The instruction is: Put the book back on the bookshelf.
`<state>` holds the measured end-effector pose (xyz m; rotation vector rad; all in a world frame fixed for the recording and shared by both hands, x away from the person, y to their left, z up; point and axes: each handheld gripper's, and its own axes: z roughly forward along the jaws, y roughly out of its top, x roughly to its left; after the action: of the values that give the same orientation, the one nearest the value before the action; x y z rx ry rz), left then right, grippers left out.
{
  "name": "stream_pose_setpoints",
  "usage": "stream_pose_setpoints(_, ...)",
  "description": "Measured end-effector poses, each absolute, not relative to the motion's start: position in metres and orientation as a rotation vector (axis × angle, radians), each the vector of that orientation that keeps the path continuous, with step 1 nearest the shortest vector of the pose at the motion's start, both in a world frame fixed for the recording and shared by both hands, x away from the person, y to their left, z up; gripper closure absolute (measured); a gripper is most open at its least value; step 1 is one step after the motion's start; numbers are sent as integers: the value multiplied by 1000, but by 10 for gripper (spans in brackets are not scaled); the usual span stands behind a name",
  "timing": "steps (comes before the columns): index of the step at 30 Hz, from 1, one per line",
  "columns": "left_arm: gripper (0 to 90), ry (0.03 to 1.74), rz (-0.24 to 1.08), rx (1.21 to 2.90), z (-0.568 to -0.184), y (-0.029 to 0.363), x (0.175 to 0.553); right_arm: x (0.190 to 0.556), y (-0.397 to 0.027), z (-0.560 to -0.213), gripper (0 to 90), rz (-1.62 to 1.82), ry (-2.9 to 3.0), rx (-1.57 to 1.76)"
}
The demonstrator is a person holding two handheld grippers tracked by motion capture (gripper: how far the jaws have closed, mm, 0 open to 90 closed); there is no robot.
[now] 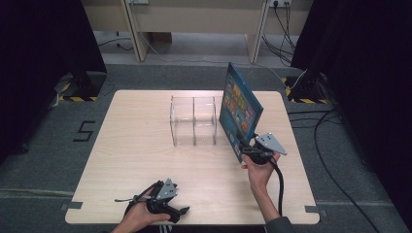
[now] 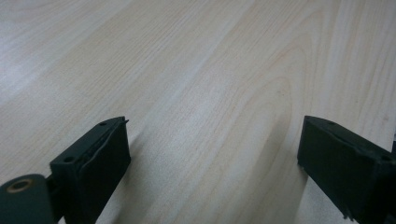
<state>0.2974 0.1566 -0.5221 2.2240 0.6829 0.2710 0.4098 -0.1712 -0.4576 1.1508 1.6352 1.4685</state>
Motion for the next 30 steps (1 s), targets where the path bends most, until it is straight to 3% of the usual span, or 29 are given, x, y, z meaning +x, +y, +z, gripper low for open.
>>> stream_pose_setpoints(11, 76, 678, 265, 2227, -522, 155, 297, 396, -181, -466, 520, 1465, 1707, 1184)
stream_pose_setpoints(30, 75, 669, 261, 2234, -522, 156, 296, 380, -196, -480, 598, 1446, 1828, 1320)
